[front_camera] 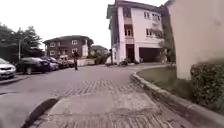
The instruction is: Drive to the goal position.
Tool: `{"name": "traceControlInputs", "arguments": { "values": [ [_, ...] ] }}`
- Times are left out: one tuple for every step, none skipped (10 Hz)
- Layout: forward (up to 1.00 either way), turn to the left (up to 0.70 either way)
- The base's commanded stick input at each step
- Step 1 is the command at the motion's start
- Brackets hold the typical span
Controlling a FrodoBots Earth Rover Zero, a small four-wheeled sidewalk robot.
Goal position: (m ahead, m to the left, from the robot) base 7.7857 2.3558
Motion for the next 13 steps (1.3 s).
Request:
{"name": "traceControlInputs", "arguments": {
  "values": [
    [0.70, 0.00],
    [0.70, 0.00],
    [0.70, 0.00],
    [0.70, 0.00],
    [0.70, 0.00],
    [0.70, 0.00],
    [0.70, 0.00],
    [0.70, 0.00],
    [0.70, 0.00],
    [0.70, 0.00],
    [0.70, 0.00],
    [0.70, 0.00],
    [0.70, 0.00]
  ]
}}
